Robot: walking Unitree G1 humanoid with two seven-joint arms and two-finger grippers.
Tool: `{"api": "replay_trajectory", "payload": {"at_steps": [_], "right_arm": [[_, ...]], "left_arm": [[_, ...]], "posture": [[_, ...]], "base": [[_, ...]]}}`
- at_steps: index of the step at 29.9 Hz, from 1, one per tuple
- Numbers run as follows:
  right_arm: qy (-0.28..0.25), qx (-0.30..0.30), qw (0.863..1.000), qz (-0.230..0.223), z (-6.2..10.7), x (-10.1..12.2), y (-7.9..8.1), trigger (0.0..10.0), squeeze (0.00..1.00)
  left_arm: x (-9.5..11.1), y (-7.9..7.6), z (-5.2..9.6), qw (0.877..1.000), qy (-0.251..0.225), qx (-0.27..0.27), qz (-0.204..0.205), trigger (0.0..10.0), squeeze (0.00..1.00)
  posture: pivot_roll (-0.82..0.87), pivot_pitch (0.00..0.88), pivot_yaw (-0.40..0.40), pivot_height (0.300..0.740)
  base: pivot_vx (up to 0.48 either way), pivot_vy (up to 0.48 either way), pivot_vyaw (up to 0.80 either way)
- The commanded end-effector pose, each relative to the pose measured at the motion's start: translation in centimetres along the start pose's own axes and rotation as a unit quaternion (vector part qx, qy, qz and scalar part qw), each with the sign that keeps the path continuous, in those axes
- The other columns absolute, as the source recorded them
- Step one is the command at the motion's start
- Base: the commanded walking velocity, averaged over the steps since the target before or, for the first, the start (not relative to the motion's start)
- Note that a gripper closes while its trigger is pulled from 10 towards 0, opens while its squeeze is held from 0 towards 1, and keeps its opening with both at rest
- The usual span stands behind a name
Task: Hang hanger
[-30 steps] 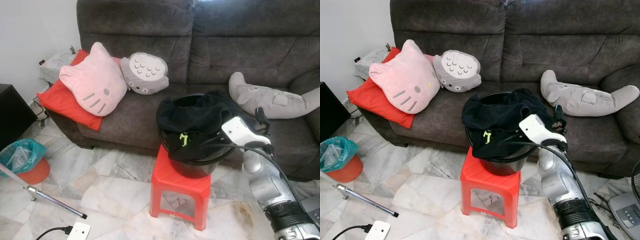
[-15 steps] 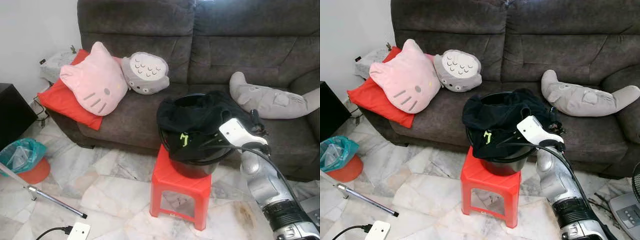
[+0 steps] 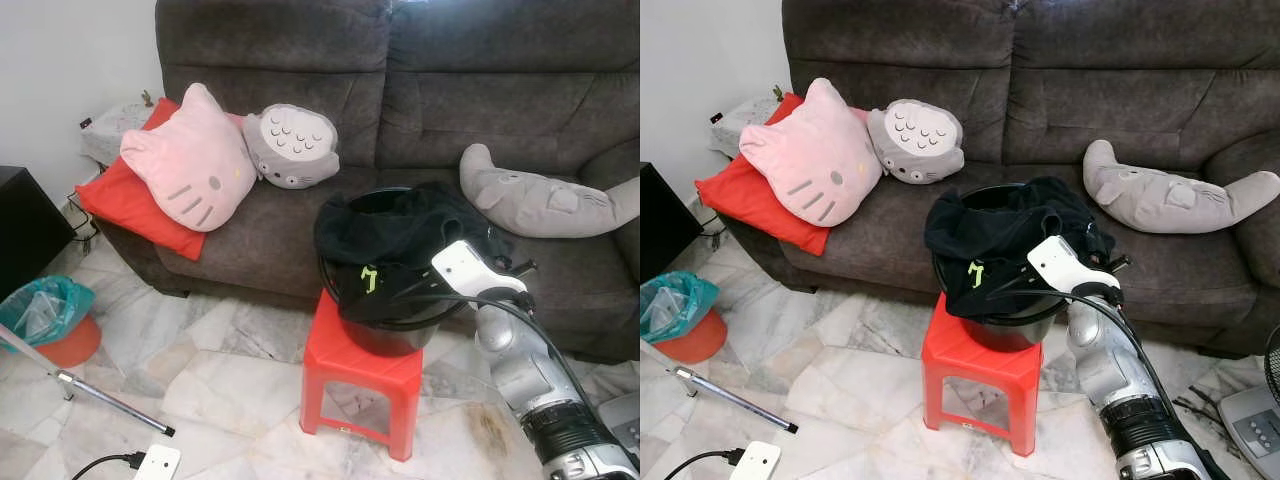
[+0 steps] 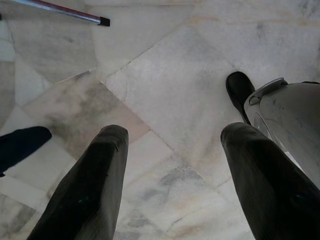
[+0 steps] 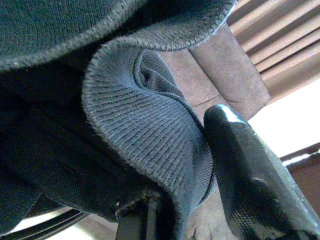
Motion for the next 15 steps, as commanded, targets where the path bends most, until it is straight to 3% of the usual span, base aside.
{"api": "replay_trajectory", "payload": {"at_steps": [1, 11, 15], "right_arm": [[-0.010, 0.005, 1.000, -0.007, -0.1, 0.8, 0.2, 0.0, 0.00], [-0.011, 0.007, 1.000, -0.007, 0.3, 0.9, 0.6, 0.0, 0.00], [-0.018, -0.020, 1.000, -0.012, 0.2, 1.4, -0.7, 0.0, 0.00]], "left_arm": [[-0.1, 0.8, 0.1, 1.000, 0.001, 0.010, -0.002, 10.0, 0.00], [-0.2, 0.8, 0.1, 1.000, 0.002, 0.011, -0.005, 10.0, 0.00], [-0.2, 0.9, 0.1, 1.000, 0.002, 0.011, -0.007, 10.0, 0.00]], "posture": [[-0.18, 0.000, 0.098, 0.740], [-0.18, 0.000, 0.095, 0.740], [-0.18, 0.000, 0.096, 0.740]], "base": [[0.000, 0.000, 0.00], [0.000, 0.000, 0.00], [0.000, 0.000, 0.00]]}}
Point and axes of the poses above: a point about 5 cm out from each wrist's last joint towards the gripper, its own z axis pointing back from the gripper into the wrist, its own x axis along the axis of the wrist's last joint, y = z × x, the point moved 6 cm from there along -z, pointing out of the wrist towards the gripper, and after that the axes turned 11 degrees about z, right-handed, at the moved point
